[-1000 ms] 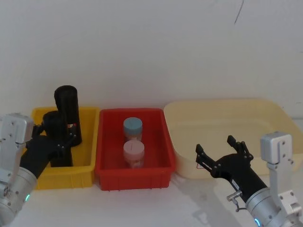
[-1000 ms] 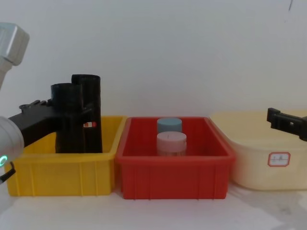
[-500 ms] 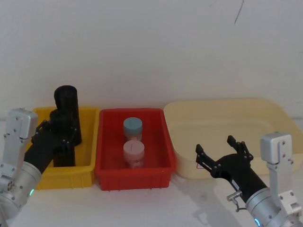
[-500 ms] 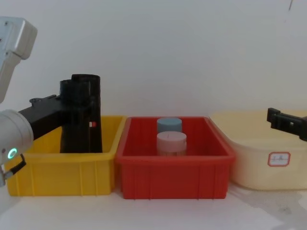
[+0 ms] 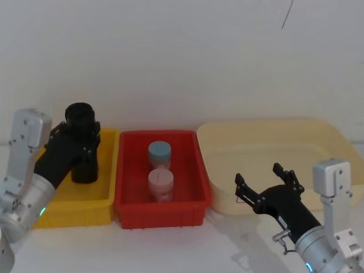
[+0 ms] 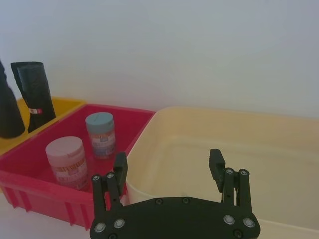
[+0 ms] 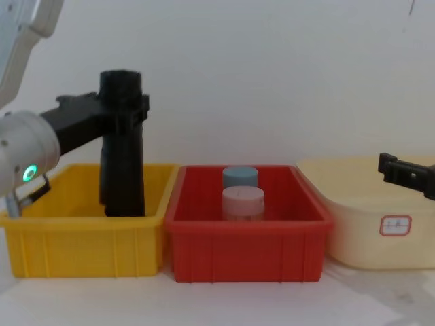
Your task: Pick up the garbage bag with the one hand and transfer it to the other hand.
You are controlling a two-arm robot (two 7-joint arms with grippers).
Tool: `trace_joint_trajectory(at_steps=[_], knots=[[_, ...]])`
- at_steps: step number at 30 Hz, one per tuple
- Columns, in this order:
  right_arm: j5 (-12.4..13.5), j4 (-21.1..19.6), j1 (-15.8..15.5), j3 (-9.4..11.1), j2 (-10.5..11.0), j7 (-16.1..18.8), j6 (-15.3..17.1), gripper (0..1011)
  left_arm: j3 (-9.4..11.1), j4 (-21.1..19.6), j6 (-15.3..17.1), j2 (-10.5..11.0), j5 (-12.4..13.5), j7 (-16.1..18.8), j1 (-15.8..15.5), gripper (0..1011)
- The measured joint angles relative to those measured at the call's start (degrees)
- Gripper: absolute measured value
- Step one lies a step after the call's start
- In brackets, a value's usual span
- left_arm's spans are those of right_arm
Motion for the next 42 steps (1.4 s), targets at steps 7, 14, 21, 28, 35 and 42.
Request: trace_joint_trajectory(at_steps=[7,14,21,28,35,42], knots=[[0.0,0.0,0.0,0.0,0.0,0.0,0.0,1001,1.4,-0.6,-0.2,-0.4,0.5,-3.3,-3.3,411],[0.0,0.0,0.0,0.0,0.0,0.0,0.0,1001,3.0,0.7,-0.9,-1.5,0.3,-6.9,-6.9,411],[0.0,0.0,0.0,0.0,0.0,0.0,0.0,1001,4.9,3.3,-2.1,-3.2,-1.0,-11.0,-10.3,411],[0.0,0.0,0.0,0.0,0.0,0.0,0.0,1001,6.9,6.6,-2.9,-5.1,-3.1,-15.2,-13.0,411],[0.0,0.0,0.0,0.0,0.0,0.0,0.0,1001,8.7,9.3,-3.1,-7.1,-5.8,-18.9,-14.2,411],[0.0,0.0,0.0,0.0,0.0,0.0,0.0,1001,9.7,10.9,-3.3,-8.3,-7.5,-21.1,-14.6,411]])
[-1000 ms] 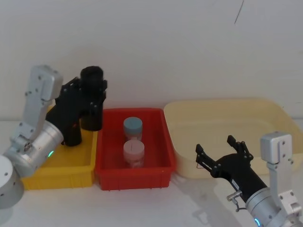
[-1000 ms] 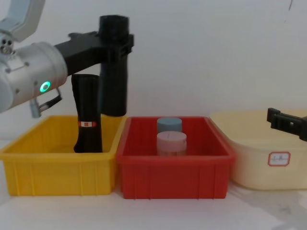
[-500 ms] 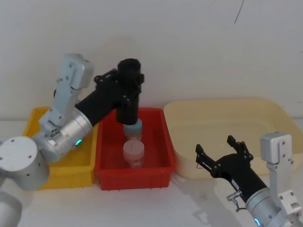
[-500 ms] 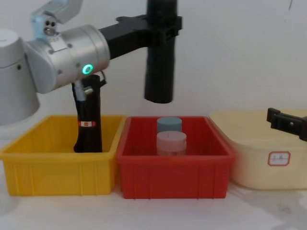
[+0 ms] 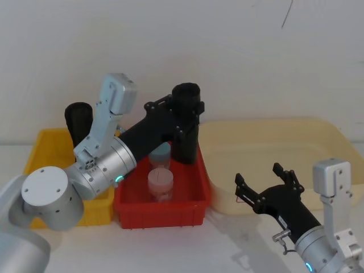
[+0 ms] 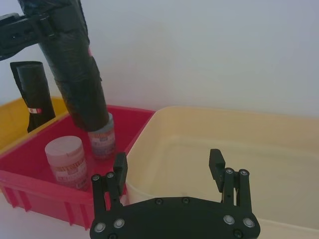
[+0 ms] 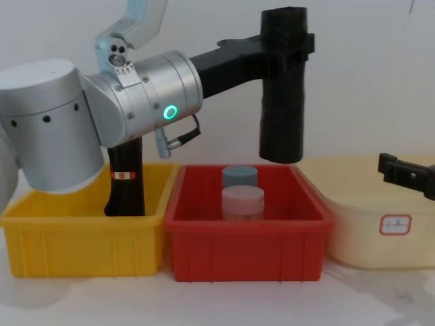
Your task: Pick up the garbage bag with the one hand and transfer it to the other hand.
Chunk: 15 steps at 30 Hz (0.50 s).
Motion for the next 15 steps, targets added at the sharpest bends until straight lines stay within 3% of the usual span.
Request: trace_joint_trajectory(at_steps=[15], knots=[[0.0,0.0,-0.1,0.1,0.0,0.0,0.0,1002,1.6,3.0,-1.6,-2.0,-3.1,-3.5,-1.3,411]])
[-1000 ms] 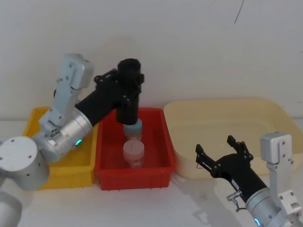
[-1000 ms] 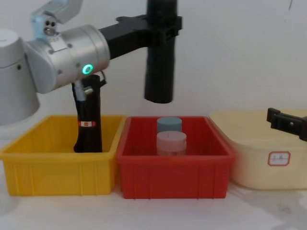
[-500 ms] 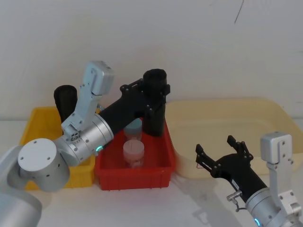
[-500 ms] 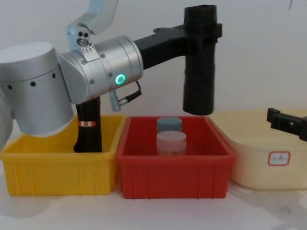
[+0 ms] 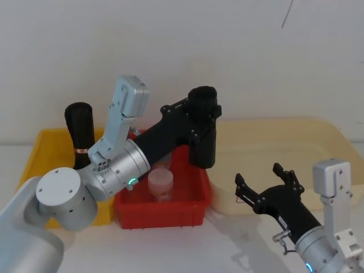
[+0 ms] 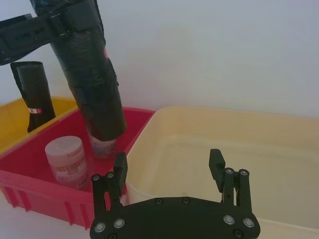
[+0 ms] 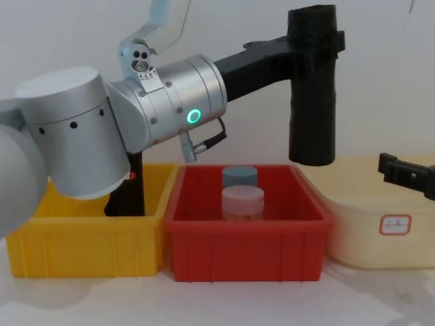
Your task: Pick up the garbage bag with the one hand and transfer it to the other hand.
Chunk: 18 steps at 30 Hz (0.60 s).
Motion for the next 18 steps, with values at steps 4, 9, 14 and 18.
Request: trace_joint_trajectory(at_steps=[4,9,14,18], knots=[[0.1,-0.2,-0.1,0.1,0.0,0.3,0.0,1002,0.3,0.6,-0.3,-0.3,-0.5,-0.5,-0.3,411],[0.3,-0.7,-0.3,0.2,0.1,1.2,0.0,1001,0.7,1.1,-0.5,-0.6,-1.2,-1.1,-0.6,411],[0.6,-1.1,-0.5,0.4,0.2,1.8,-0.1,1001,0.9,1.4,-0.5,-0.8,-1.5,-1.4,-0.8,411],[0.9,-1.5,-0.7,0.6,0.3,2.5,-0.1,1001,1.0,1.6,-0.5,-0.9,-1.7,-1.6,-1.0,411]])
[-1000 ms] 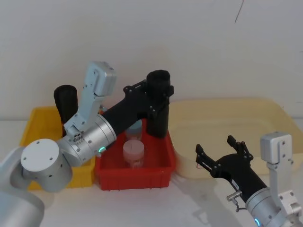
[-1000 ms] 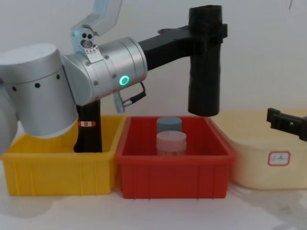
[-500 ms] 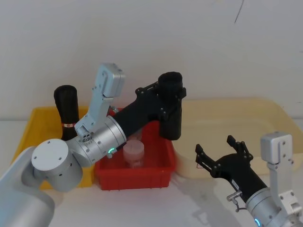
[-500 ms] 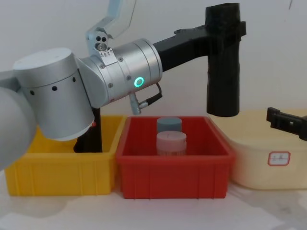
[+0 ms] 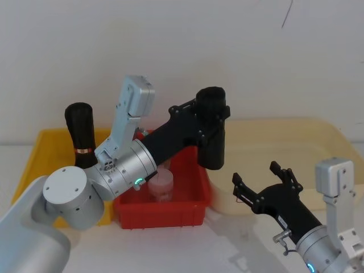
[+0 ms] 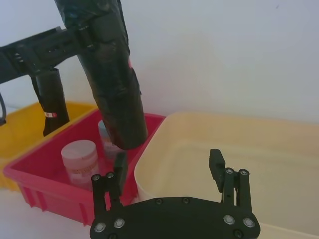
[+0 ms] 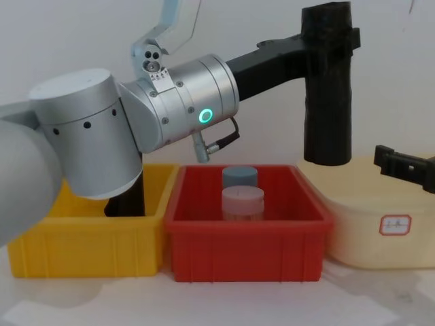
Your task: Pick up the garbage bag with the one hand and transfer it to the other hand.
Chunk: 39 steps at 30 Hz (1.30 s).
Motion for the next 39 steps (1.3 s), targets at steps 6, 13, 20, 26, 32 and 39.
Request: trace_joint_trajectory(at_steps=[6,13,20,26,32,39], knots=[[0.4,-0.3,-0.1,0.2,0.1,1.1,0.1,1001,0.2,0.2,0.0,-0.1,-0.2,-0.2,-0.1,411],[1.1,-0.3,0.2,0.3,0.1,2.6,0.1,1001,0.3,0.3,-0.1,-0.2,-0.4,-0.3,-0.2,411],[1.5,0.4,1.1,-0.1,-0.1,4.3,0.0,1002,0.3,0.4,-0.1,-0.2,-0.5,-0.4,-0.2,411],[1.4,1.8,2.6,-0.9,-0.9,5.6,-0.7,1001,0.3,0.4,-0.1,-0.2,-0.5,-0.4,-0.3,411],[1.0,2.9,3.7,-1.3,-1.6,6.2,-1.3,1001,0.4,0.5,-0.1,-0.2,-0.5,-0.5,-0.3,411],[0.2,4.4,5.3,-1.8,-2.5,6.8,-2.0,1002,0.4,0.5,-0.1,-0.2,-0.6,-0.5,-0.3,411]])
